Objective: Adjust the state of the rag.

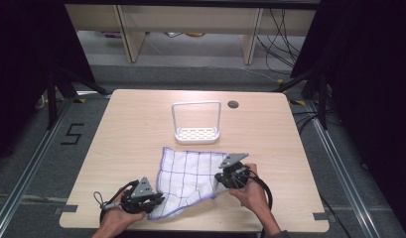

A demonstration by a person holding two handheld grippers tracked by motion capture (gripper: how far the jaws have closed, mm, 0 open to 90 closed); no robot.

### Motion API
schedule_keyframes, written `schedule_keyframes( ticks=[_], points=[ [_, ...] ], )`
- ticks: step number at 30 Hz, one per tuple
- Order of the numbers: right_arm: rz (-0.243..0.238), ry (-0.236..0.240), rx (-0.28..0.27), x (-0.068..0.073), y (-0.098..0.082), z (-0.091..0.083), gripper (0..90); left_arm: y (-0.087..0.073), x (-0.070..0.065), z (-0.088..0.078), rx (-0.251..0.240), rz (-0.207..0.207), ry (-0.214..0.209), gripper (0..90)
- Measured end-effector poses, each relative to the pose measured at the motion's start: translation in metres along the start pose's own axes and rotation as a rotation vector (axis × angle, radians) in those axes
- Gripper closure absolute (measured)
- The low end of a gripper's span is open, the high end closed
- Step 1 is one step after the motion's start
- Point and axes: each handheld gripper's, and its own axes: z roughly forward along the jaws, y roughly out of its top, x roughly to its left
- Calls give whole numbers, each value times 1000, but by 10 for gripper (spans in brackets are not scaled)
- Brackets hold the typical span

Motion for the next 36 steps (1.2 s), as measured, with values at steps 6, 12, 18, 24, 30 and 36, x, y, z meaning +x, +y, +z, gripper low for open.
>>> schedule_keyframes(
  ticks=[6,12,18,24,30,36],
  points=[
    [34,-37,-23,-10,7,11,718,-1,1,1,-15,-27,-17,811],
    [103,-5,-118,11,-7,-33,645,-1,1,1,-13,-23,-17,810],
    [84,41,-81,42,-14,-26,572,0,1,2,-16,-22,-18,814],
    [51,-38,-11,51,-5,5,643,0,-1,2,-21,-22,-26,821],
    [-40,-31,-18,43,-8,-4,880,0,0,2,-18,-14,-17,833],
    [-11,5,-64,43,-38,-51,884,0,-5,0,-20,-15,-26,844]
  ],
)
